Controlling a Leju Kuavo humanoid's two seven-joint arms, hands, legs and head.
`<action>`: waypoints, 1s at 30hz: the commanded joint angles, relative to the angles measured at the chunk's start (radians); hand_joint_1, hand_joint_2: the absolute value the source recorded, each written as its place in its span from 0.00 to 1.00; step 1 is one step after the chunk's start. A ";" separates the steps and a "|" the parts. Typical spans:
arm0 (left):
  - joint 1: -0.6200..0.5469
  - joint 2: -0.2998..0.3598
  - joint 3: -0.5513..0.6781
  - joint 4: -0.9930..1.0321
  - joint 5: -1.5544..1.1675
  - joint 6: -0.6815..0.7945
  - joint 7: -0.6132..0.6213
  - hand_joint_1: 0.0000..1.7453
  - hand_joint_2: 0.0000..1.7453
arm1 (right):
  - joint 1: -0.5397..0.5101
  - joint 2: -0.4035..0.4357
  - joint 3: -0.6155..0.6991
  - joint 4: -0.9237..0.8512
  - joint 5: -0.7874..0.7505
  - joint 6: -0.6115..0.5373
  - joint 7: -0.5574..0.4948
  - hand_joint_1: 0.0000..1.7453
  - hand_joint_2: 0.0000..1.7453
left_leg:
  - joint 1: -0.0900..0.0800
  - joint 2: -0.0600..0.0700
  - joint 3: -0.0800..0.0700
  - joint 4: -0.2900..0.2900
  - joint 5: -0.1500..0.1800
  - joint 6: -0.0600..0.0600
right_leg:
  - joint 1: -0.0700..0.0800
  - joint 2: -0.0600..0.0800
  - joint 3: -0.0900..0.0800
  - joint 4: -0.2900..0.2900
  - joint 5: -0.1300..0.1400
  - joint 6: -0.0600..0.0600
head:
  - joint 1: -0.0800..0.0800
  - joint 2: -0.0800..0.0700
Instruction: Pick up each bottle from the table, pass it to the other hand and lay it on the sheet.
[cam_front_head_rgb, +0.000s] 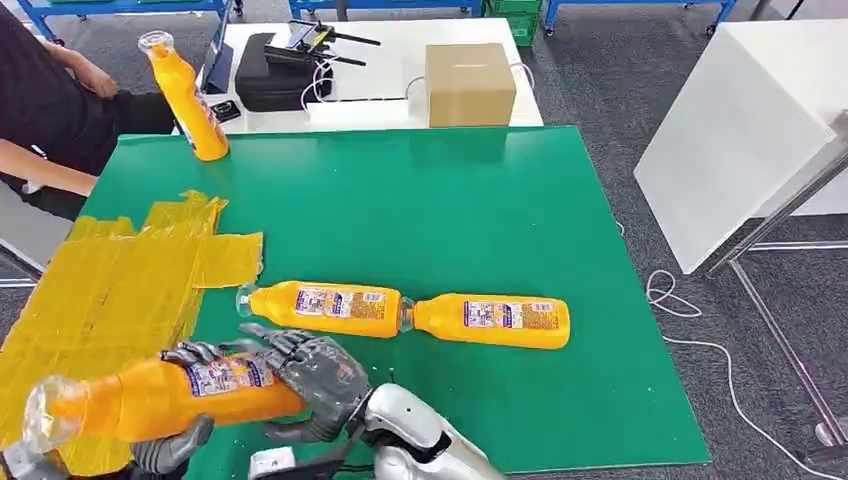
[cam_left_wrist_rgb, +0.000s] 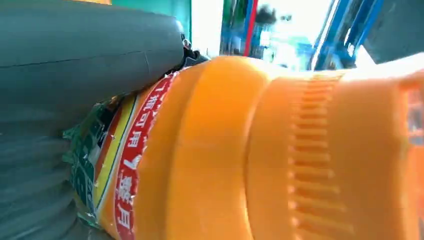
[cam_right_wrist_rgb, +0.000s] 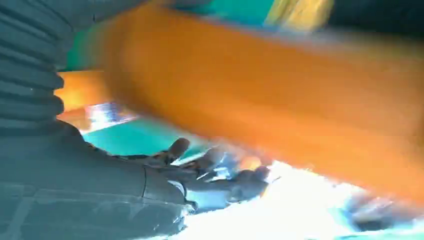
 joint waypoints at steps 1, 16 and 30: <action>-0.242 0.142 0.107 0.177 -0.540 0.501 0.025 1.00 1.00 | -0.047 -0.150 -0.229 -0.170 0.010 0.035 0.053 0.00 0.00 | 0.001 -0.007 0.000 -0.001 0.002 -0.001 | 0.001 -0.007 0.002 -0.002 0.001 0.000 | 0.001 0.000; -0.378 0.240 0.039 0.440 -1.271 1.088 0.316 1.00 1.00 | -0.072 -0.179 -0.203 -0.165 0.028 0.058 0.100 0.00 0.00 | 0.001 -0.004 0.002 -0.001 0.002 0.000 | 0.001 -0.004 0.003 -0.001 0.000 0.001 | 0.001 0.000; -0.498 0.289 -0.034 0.648 -1.624 1.121 0.586 1.00 1.00 | -0.166 -0.164 -0.154 -0.001 0.031 0.114 0.152 0.00 1.00 | 0.001 -0.003 0.002 -0.001 0.002 -0.001 | 0.001 -0.004 0.003 -0.001 0.001 0.001 | 0.001 0.000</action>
